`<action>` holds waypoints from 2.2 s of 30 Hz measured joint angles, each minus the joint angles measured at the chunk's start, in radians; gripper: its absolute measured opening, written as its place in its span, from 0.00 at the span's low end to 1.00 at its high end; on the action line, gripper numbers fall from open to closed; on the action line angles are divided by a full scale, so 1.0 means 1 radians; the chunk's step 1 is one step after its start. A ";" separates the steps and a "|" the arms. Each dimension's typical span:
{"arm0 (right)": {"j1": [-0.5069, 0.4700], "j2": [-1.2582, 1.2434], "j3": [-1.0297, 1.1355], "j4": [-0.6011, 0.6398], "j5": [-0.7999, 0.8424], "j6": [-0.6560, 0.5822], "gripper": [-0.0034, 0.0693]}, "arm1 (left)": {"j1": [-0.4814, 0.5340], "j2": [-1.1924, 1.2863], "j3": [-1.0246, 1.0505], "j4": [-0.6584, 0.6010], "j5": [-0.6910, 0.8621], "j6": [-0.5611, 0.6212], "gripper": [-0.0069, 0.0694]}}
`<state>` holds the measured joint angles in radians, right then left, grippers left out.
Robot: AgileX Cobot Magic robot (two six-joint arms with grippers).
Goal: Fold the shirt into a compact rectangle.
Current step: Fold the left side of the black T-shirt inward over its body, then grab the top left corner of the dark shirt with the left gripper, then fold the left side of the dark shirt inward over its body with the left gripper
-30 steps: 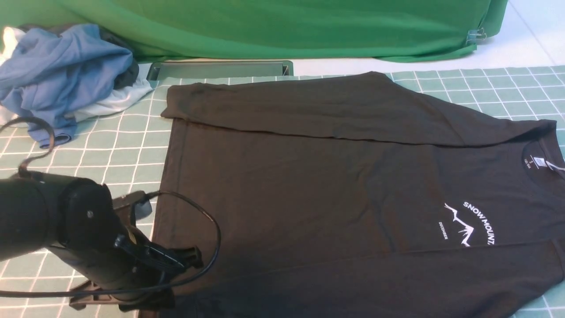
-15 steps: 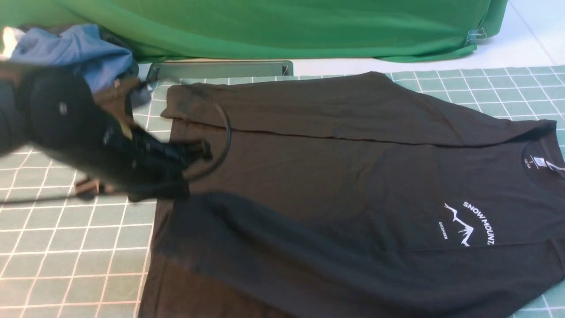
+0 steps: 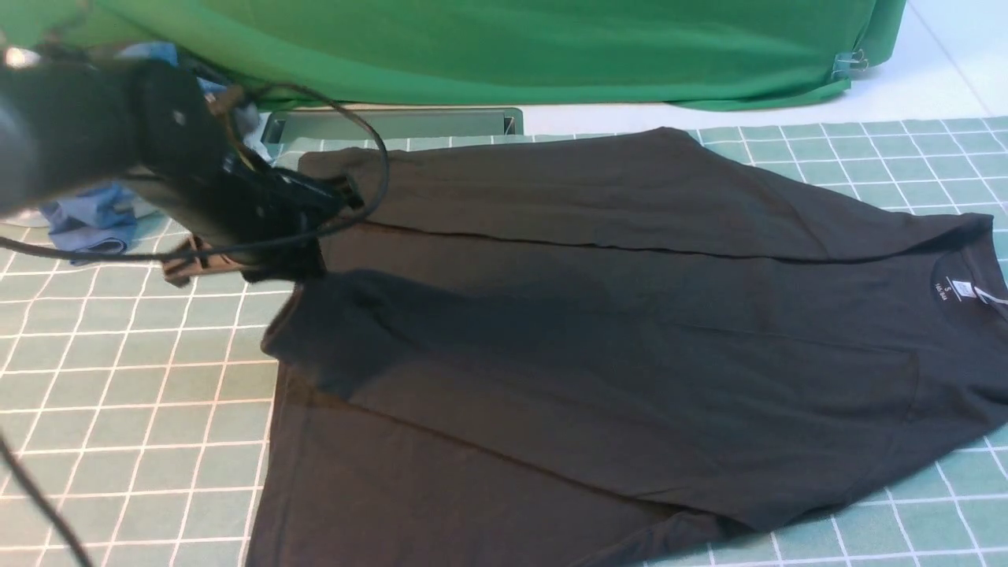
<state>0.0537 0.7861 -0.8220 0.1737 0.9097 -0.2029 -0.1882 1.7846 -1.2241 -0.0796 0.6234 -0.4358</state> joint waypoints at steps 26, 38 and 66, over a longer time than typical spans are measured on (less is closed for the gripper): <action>0.000 0.000 0.000 0.000 -0.052 0.000 0.32 | 0.178 0.462 -0.651 -0.102 0.092 0.081 0.45; 0.000 0.000 0.000 0.000 -0.075 0.009 0.33 | 0.178 0.578 -0.732 -0.093 0.039 0.126 0.52; 0.000 0.000 0.000 0.001 -0.139 0.020 0.36 | 0.162 0.340 -0.741 -0.195 0.181 0.251 0.14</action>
<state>0.0537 0.7861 -0.8220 0.1747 0.7705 -0.1834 -0.0264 2.1242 -1.9650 -0.2744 0.8047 -0.1844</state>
